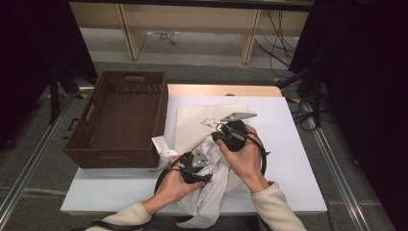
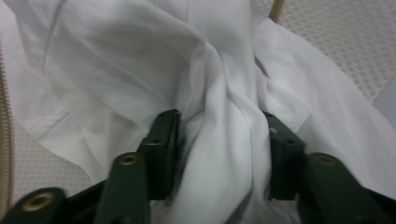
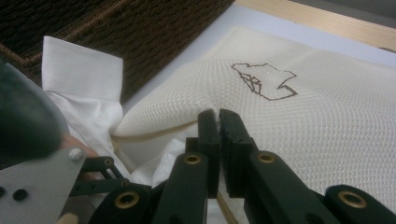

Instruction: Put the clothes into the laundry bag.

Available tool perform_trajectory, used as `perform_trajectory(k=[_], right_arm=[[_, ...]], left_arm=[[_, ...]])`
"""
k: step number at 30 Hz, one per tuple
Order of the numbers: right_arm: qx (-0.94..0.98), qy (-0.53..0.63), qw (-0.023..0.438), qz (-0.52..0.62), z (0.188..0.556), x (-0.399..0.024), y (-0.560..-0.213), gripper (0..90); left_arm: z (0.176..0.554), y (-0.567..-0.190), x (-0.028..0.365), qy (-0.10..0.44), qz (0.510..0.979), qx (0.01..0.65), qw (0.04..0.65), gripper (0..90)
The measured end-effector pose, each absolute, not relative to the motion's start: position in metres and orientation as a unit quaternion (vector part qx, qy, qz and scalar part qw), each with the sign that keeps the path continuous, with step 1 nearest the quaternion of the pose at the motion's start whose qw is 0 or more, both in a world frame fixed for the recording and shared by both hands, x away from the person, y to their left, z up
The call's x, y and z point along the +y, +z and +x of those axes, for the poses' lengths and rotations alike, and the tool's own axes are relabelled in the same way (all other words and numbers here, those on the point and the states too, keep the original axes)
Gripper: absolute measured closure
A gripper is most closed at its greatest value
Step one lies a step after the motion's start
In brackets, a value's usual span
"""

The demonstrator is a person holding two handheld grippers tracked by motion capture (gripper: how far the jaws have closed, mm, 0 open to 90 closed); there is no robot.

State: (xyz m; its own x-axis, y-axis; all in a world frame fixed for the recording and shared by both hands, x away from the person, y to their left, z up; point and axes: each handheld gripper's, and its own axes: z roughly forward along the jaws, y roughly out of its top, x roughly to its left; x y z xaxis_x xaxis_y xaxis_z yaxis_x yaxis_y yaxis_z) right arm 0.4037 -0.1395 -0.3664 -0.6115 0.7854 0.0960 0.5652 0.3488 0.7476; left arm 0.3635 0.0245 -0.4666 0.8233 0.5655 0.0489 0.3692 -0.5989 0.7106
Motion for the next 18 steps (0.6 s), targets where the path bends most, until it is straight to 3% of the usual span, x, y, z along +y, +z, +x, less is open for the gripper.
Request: perform_trajectory(k=[1,7,18], right_arm=[[0.807,0.39,0.141,0.42,0.403,-0.139,-0.367,88.8],[0.81,0.389,0.147,0.412,0.404,-0.138,-0.367,88.8],[0.811,0.388,0.147,0.413,0.402,-0.138,-0.366,88.8]], left_arm=[[0.364,-0.467,0.024,0.132,0.882,0.269,0.364,58.0],[0.366,-0.465,0.028,0.109,0.871,0.284,0.386,77.0],[0.366,-0.443,0.029,0.073,0.824,0.32,0.462,80.9]])
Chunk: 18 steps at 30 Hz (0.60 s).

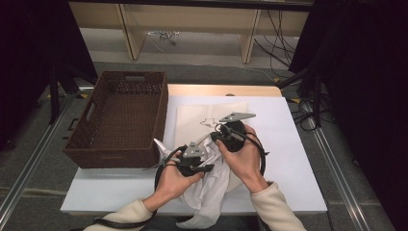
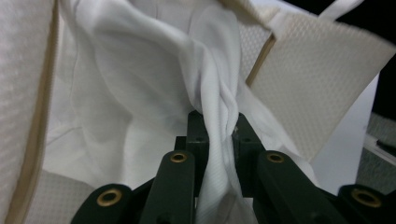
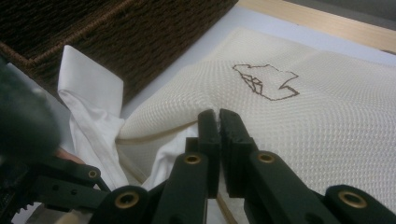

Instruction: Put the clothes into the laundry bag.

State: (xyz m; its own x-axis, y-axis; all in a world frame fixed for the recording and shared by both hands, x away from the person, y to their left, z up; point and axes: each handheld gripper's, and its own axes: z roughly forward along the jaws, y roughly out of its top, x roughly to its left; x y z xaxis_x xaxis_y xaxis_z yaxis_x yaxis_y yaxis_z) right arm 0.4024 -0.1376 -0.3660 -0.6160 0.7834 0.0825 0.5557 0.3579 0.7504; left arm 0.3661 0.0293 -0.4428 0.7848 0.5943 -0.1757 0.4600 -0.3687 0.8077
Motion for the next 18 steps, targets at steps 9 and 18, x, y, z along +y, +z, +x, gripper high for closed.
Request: perform_trajectory(k=[9,18], right_arm=[[0.809,0.39,0.152,0.413,0.402,-0.138,-0.365,88.8],[0.807,0.399,0.151,0.409,0.401,-0.138,-0.364,88.9]], left_arm=[[0.375,-0.439,0.022,0.074,0.812,0.33,0.476,81.0],[0.383,-0.436,0.02,0.092,0.808,0.336,0.474,80.8]])
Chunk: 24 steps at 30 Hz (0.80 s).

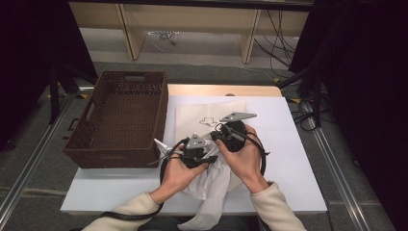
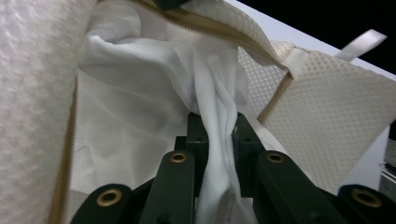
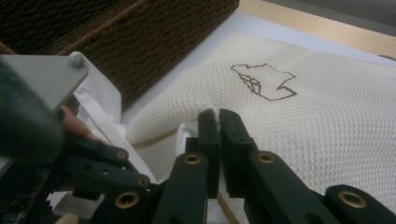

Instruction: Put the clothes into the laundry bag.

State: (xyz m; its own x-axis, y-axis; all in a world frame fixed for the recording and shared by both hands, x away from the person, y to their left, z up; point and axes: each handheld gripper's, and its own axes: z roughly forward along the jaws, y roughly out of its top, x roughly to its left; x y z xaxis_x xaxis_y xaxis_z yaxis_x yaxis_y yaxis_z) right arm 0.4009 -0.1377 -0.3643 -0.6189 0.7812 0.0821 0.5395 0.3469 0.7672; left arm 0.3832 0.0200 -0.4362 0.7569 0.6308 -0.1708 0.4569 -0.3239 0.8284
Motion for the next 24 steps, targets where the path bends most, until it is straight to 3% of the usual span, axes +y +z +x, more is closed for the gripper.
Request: perform_trajectory(k=[14,19,24], right_arm=[[0.805,0.391,0.144,0.421,0.402,-0.139,-0.366,88.9],[0.806,0.389,0.141,0.424,0.403,-0.139,-0.366,88.8],[0.81,0.392,0.145,0.411,0.405,-0.139,-0.367,88.8]], left_arm=[[0.398,-0.452,0.017,0.12,0.817,0.337,0.452,75.0],[0.393,-0.451,0.02,0.126,0.816,0.331,0.457,57.9],[0.383,-0.444,0.027,0.138,0.813,0.324,0.464,47.6]])
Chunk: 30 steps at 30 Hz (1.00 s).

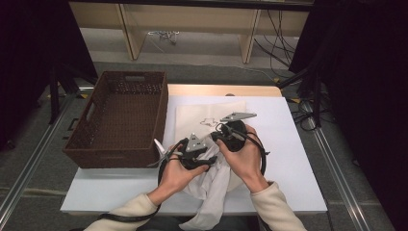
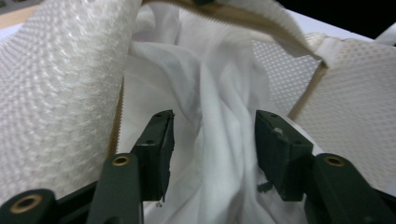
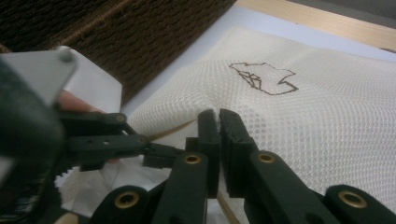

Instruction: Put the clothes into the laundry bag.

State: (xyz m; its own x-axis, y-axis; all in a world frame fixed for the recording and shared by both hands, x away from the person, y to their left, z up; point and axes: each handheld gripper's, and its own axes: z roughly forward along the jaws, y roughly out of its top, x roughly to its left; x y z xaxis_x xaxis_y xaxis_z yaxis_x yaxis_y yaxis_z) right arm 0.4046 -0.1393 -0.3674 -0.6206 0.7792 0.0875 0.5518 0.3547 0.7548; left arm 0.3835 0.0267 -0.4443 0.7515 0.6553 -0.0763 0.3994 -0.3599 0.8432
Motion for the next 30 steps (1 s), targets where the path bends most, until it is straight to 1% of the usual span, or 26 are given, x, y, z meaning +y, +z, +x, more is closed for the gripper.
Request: perform_trajectory(k=[4,5,6,8,9,11,12,13,15,17,18,23,26,27,30], right_arm=[[0.809,0.392,0.141,0.416,0.404,-0.139,-0.367,88.8],[0.807,0.392,0.14,0.419,0.404,-0.139,-0.367,88.7],[0.807,0.391,0.14,0.42,0.404,-0.139,-0.367,88.7],[0.811,0.391,0.146,0.411,0.404,-0.139,-0.367,88.7],[0.806,0.391,0.138,0.422,0.403,-0.139,-0.367,88.7],[0.809,0.39,0.142,0.416,0.404,-0.14,-0.367,88.7],[0.808,0.388,0.142,0.421,0.403,-0.14,-0.366,88.7],[0.809,0.389,0.145,0.416,0.404,-0.14,-0.366,88.7],[0.809,0.387,0.144,0.417,0.404,-0.14,-0.367,88.7],[0.808,0.389,0.146,0.418,0.404,-0.14,-0.367,88.7],[0.805,0.39,0.144,0.424,0.403,-0.139,-0.367,88.7],[0.809,0.39,0.141,0.418,0.404,-0.139,-0.368,88.6],[0.808,0.387,0.138,0.422,0.404,-0.139,-0.368,88.6],[0.803,0.389,0.132,0.431,0.403,-0.138,-0.368,88.6],[0.81,0.385,0.14,0.42,0.404,-0.14,-0.368,88.7]], left_arm=[[0.374,-0.439,0.028,0.133,0.808,0.318,0.478,45.1],[0.372,-0.437,0.03,0.134,0.815,0.31,0.471,44.7],[0.37,-0.437,0.029,0.134,0.809,0.314,0.478,44.3],[0.366,-0.436,0.03,0.134,0.811,0.309,0.479,43.9],[0.364,-0.435,0.031,0.128,0.813,0.307,0.478,43.6],[0.361,-0.435,0.034,0.13,0.817,0.295,0.479,42.6],[0.357,-0.436,0.034,0.126,0.812,0.305,0.481,42.5],[0.355,-0.435,0.037,0.128,0.817,0.302,0.474,42.4],[0.351,-0.437,0.038,0.121,0.816,0.301,0.478,42.1],[0.348,-0.437,0.04,0.127,0.823,0.294,0.469,40.8],[0.347,-0.439,0.039,0.125,0.82,0.298,0.473,40.5],[0.35,-0.449,0.037,0.134,0.836,0.286,0.449,38.3],[0.352,-0.456,0.036,0.136,0.84,0.288,0.438,39.2],[0.352,-0.458,0.035,0.134,0.84,0.295,0.434,40.4],[0.355,-0.461,0.035,0.139,0.846,0.291,0.424,46.2]])
